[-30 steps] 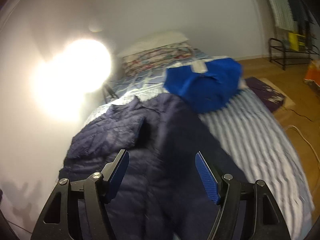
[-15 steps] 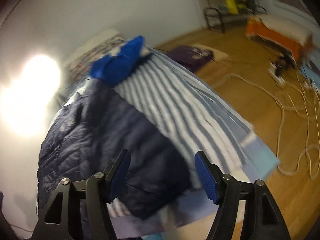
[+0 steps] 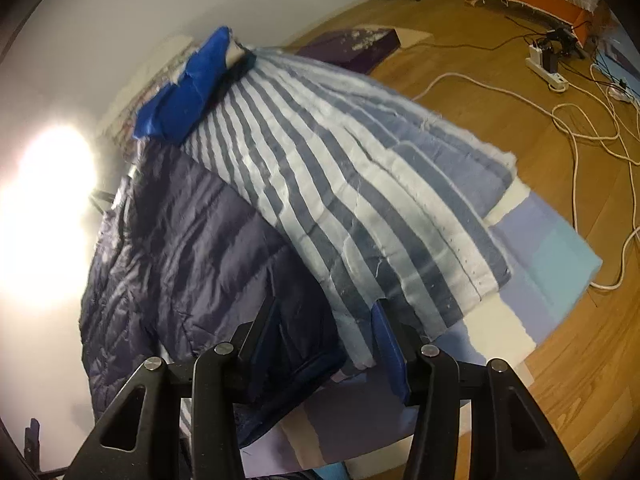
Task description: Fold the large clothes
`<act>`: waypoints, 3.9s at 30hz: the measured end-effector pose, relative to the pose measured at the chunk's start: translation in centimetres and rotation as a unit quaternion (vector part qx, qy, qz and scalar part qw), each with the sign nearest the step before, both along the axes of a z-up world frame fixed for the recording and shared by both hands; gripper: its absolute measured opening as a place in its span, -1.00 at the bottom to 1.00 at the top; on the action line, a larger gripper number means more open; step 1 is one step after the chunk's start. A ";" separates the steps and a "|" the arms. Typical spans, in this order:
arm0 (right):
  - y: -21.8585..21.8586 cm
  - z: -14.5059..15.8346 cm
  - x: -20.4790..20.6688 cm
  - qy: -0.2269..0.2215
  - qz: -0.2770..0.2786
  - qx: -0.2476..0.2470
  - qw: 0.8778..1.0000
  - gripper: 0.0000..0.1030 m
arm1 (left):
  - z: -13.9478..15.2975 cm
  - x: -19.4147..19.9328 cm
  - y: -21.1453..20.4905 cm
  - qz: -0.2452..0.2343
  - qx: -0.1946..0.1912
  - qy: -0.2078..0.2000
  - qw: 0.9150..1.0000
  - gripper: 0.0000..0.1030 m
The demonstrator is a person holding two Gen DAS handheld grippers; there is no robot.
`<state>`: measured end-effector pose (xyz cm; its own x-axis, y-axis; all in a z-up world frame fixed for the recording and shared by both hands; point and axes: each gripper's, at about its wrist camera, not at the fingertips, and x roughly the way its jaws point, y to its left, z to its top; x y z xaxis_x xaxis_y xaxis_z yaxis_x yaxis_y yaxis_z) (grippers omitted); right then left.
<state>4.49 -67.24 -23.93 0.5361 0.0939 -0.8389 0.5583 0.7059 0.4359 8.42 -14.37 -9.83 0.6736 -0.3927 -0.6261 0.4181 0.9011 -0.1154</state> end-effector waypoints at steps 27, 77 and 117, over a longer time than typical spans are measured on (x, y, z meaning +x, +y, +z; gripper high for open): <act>19.3 12.9 12.9 -0.154 0.230 0.033 0.960 -0.91 | -3.6 6.9 5.6 0.039 -0.044 0.061 0.996 -0.21; 22.7 -0.5 8.1 0.009 0.315 -0.089 0.945 -0.39 | -6.2 27.6 -3.5 0.006 -0.033 0.160 0.986 -0.95; 27.2 -1.6 11.0 0.062 0.308 -0.187 0.931 -0.40 | -4.7 36.5 18.2 0.204 -0.015 0.073 0.976 -0.48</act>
